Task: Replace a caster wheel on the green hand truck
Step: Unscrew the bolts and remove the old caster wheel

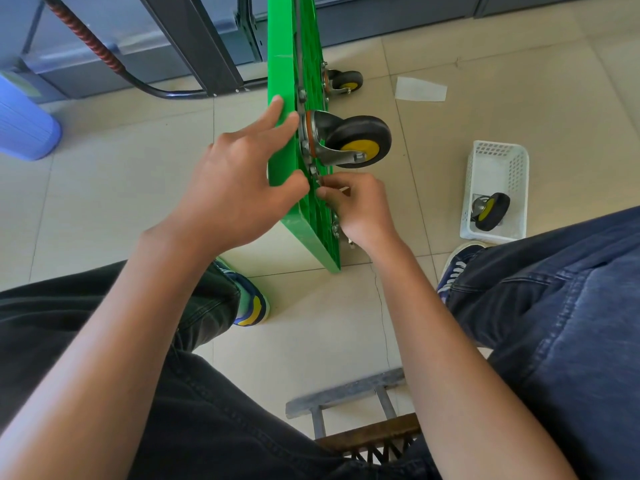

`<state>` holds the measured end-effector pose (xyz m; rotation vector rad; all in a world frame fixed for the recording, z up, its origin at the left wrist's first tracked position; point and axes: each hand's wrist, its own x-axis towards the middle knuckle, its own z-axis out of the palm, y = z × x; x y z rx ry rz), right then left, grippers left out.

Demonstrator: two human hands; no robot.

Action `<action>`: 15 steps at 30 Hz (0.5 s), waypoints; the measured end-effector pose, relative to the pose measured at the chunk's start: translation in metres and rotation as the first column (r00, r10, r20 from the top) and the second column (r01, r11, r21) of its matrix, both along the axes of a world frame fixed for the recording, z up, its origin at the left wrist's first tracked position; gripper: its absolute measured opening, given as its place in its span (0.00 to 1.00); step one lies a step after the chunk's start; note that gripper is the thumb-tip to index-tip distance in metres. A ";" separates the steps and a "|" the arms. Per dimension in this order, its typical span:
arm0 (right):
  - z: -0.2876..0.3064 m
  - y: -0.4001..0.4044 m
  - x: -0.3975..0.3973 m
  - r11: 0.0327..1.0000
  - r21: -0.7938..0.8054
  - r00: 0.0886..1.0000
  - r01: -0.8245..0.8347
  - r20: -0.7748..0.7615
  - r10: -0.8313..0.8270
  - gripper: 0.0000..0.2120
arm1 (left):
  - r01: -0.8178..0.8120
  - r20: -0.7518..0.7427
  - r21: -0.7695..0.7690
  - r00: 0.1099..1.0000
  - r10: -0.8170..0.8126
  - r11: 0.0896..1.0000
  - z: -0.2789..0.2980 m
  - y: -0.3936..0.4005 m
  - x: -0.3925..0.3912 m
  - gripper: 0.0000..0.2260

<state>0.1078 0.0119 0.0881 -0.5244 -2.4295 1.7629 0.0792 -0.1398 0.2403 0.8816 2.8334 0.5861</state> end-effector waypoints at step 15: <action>-0.020 0.013 0.006 0.989 -0.149 0.984 0.014 0.177 0.012 0.10 | 0.002 0.001 0.008 1.000 -0.002 1.000 -0.003 -0.001 0.000 0.27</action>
